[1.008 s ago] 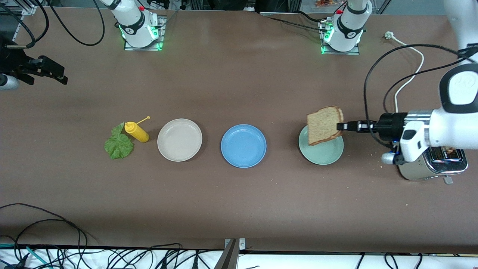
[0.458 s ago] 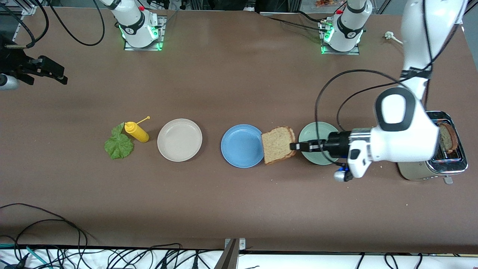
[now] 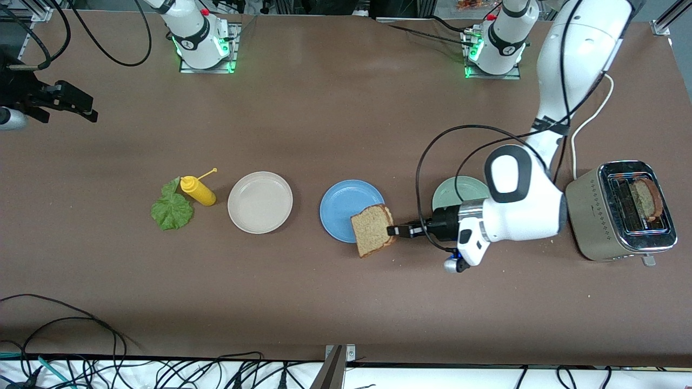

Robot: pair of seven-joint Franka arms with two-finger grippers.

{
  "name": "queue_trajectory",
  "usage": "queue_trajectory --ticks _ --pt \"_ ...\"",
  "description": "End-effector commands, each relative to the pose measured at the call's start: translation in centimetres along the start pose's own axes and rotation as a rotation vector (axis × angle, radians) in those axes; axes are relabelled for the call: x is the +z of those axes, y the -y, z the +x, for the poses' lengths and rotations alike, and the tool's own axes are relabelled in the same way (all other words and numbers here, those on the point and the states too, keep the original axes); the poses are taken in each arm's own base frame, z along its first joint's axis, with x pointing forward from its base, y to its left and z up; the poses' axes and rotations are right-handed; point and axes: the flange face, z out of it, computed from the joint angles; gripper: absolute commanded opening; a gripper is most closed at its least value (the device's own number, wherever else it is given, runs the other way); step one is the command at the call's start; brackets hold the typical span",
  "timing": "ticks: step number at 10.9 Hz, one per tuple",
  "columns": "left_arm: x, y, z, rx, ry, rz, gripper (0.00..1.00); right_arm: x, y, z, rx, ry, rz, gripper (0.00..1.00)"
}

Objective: Make sandwich in blue plate with both arms
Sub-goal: 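Carry the bread slice with the left gripper over the blue plate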

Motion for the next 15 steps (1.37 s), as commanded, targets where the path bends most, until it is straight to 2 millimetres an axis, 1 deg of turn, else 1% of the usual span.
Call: queue_trajectory --ticks 1,5,8,9,11,15 --pt "3.7 0.0 -0.2 0.006 -0.024 -0.016 0.00 -0.6 0.0 -0.2 0.006 -0.001 0.015 1.00" --pt "6.2 1.9 0.0 0.057 -0.008 0.007 0.00 -0.5 0.0 -0.1 0.009 0.000 0.015 1.00" --pt "8.3 2.2 -1.2 0.057 0.022 0.027 0.00 -0.5 -0.1 -0.2 0.011 0.002 0.015 1.00" --pt "8.7 2.3 -1.4 0.056 0.028 0.031 0.00 -0.5 0.0 -0.2 0.010 0.002 0.017 1.00" --pt "8.7 2.2 -1.6 0.048 0.030 0.031 0.00 -0.5 -0.1 -0.2 0.011 0.003 0.015 1.00" --pt "8.9 3.7 -1.8 0.024 0.052 0.050 0.00 -0.5 -0.1 -0.2 0.008 0.005 0.015 1.00"
